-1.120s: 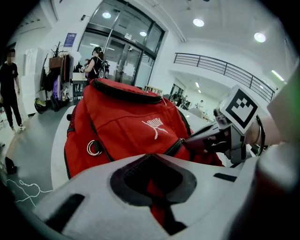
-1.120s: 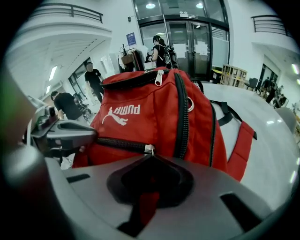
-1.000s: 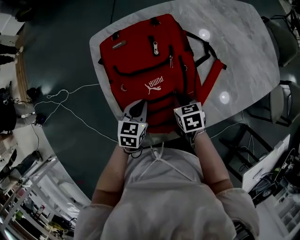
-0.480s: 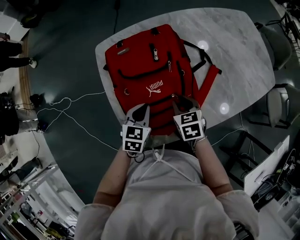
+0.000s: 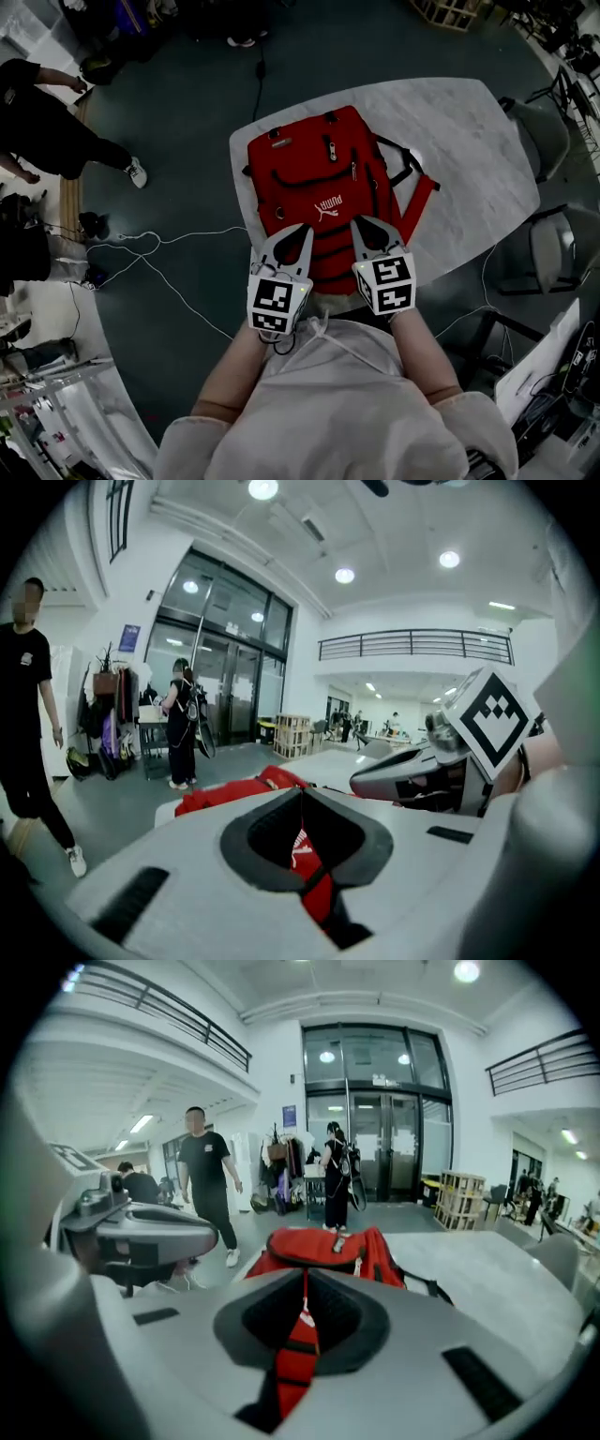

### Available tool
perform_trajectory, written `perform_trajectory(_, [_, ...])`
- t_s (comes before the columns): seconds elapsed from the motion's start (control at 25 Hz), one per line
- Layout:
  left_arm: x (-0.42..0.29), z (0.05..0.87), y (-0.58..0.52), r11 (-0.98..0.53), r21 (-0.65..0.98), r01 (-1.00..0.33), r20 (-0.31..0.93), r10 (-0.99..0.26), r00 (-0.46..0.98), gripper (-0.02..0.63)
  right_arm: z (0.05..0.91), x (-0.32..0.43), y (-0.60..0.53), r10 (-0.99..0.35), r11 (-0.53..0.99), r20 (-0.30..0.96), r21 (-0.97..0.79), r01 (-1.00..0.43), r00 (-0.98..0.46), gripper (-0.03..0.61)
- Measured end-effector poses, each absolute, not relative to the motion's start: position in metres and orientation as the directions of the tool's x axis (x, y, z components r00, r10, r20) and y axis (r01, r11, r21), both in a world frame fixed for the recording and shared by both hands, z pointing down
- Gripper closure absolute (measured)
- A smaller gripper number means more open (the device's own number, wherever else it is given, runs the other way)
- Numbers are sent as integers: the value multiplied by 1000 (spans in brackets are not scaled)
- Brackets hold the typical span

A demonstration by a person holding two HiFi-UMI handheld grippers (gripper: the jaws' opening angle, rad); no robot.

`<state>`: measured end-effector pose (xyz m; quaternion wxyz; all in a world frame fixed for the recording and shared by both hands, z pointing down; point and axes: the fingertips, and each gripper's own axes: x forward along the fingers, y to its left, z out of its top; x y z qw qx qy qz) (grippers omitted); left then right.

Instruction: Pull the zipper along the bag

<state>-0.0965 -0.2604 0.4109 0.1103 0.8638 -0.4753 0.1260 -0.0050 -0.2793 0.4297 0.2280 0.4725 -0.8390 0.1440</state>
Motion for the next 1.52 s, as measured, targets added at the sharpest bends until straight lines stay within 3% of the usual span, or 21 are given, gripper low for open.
perform_trajectory(0.28, [-123,333,-250,-486,5,-874,200,-856,477,594,338,-41,-268,-815,552,268,87,-829,-514,549])
perform_trajectory(0.48, [-137,300,-244,-456,-27,-890,119,-885,450,594,309,-51,-260,-826,556,190,114,-823,-531,551])
perform_trajectory(1.52, [-152,299,-247,-404,38,-914,105,-908,405,594,319,-42,-257,-836,520,223,33,-853,-501,552])
